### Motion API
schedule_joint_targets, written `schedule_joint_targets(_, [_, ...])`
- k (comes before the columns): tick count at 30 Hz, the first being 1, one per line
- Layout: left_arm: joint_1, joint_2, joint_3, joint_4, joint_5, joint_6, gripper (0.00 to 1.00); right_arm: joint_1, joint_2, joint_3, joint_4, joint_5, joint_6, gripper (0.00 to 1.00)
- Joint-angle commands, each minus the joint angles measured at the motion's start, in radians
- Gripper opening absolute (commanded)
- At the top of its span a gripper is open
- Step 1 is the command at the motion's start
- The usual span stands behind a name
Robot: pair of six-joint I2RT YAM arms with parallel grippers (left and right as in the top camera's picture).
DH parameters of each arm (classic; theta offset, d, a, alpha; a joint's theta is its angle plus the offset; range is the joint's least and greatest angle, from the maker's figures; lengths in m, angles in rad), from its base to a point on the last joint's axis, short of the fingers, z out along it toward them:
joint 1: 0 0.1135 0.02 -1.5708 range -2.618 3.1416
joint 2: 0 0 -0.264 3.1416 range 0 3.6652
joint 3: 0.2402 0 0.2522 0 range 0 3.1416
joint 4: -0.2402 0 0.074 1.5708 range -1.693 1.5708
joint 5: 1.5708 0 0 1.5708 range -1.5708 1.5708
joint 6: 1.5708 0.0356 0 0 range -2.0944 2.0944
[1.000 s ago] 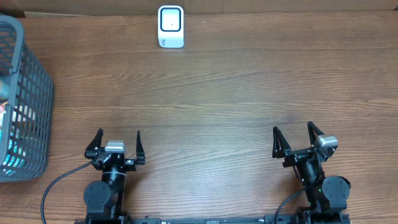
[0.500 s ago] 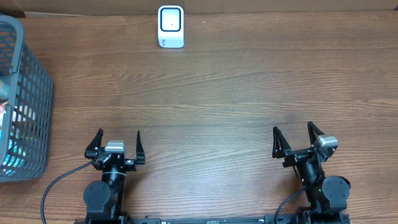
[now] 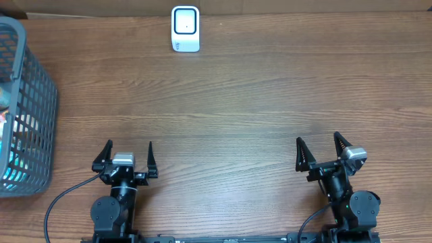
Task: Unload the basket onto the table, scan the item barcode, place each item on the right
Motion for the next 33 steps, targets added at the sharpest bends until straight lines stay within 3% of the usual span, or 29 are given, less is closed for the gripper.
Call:
schedule_joint_targets(1, [0.006,0.000,0.019,-0.001,0.029,-0.021,1.00,-0.002,-0.011,-0.011,0.004,0.001,0.000,1.00])
schedule_joint_targets(11, [0.006,0.076,0.142,-0.040,0.056,-0.066,1.00,-0.002,-0.011,-0.011,0.004,0.001,0.000,1.00])
schedule_joint_targets(21, [0.006,0.387,0.459,-0.153,0.136,-0.066,1.00,-0.002,-0.011,-0.011,0.004,0.001,-0.001,1.00])
schedule_joint_targets(24, [0.006,0.533,0.628,-0.264,0.158,-0.066,1.00,-0.002,-0.011,-0.011,0.004,0.001,0.000,1.00])
schedule_joint_targets(33, [0.006,1.049,1.339,-0.872,0.197,-0.064,1.00,-0.002,-0.011,-0.011,0.004,0.001,0.000,1.00])
